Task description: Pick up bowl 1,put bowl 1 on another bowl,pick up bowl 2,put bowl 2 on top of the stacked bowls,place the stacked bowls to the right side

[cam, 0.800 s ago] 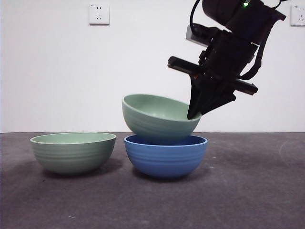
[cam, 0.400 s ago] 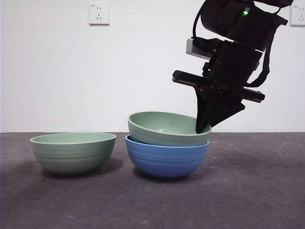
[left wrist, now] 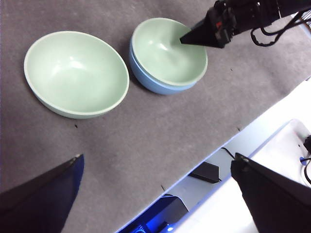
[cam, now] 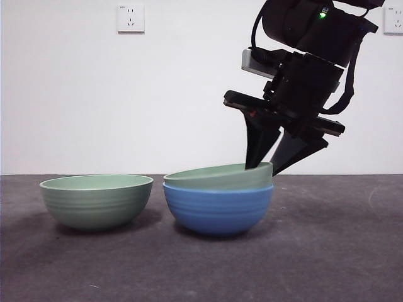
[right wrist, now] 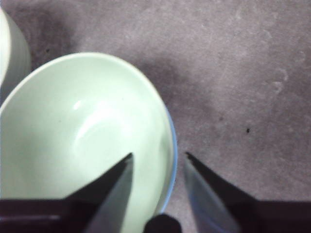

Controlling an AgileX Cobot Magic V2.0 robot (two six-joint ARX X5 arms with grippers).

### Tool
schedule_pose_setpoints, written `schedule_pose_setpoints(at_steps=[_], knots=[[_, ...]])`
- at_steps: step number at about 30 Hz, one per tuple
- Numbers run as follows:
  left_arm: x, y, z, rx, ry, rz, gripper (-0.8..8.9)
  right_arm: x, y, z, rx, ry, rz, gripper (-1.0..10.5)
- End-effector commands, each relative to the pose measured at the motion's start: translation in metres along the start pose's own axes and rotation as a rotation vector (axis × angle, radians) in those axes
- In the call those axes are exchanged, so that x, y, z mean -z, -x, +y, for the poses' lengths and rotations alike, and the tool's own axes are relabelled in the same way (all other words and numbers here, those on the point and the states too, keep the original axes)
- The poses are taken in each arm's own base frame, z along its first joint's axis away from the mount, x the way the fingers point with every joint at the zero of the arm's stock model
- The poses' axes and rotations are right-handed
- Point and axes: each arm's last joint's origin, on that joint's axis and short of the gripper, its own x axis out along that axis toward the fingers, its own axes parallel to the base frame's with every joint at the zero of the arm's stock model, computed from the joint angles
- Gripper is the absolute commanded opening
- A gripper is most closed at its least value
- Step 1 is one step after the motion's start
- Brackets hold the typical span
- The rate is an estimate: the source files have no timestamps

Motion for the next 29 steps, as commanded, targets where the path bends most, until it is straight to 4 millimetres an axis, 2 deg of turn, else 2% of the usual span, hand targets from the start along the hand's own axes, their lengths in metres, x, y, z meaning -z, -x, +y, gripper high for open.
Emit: schedule_pose_setpoints(at_steps=[1,6,9,14,19,23,29], knots=[[-0.006,-0.005,0.004,0.004,0.000,-0.005,5.89,0.000,-0.001,0.001,-0.003,0.006,-0.005,2.6],[-0.019,-0.019,0.017,0.002,0.032,0.003,5.89,-0.005,0.013,0.002,-0.009,0.009,-0.049,2.6],[-0.026,-0.031,0.027,-0.036,0.055,0.023,5.89,-0.009,0.036,0.005,-0.012,0.013,-0.104,2.6],[-0.039,-0.057,0.045,-0.140,0.075,0.062,5.89,-0.008,0.086,0.006,-0.017,0.015,-0.208,2.6],[-0.051,-0.087,0.063,-0.240,0.104,0.064,5.89,0.005,0.132,0.008,-0.023,0.019,-0.258,2.6],[-0.057,-0.115,0.075,-0.295,0.118,0.066,5.89,0.019,0.160,0.008,-0.026,0.020,-0.274,2.6],[-0.058,-0.152,0.090,-0.361,0.135,0.123,5.89,0.038,0.187,0.008,-0.025,0.020,-0.271,2.6]])
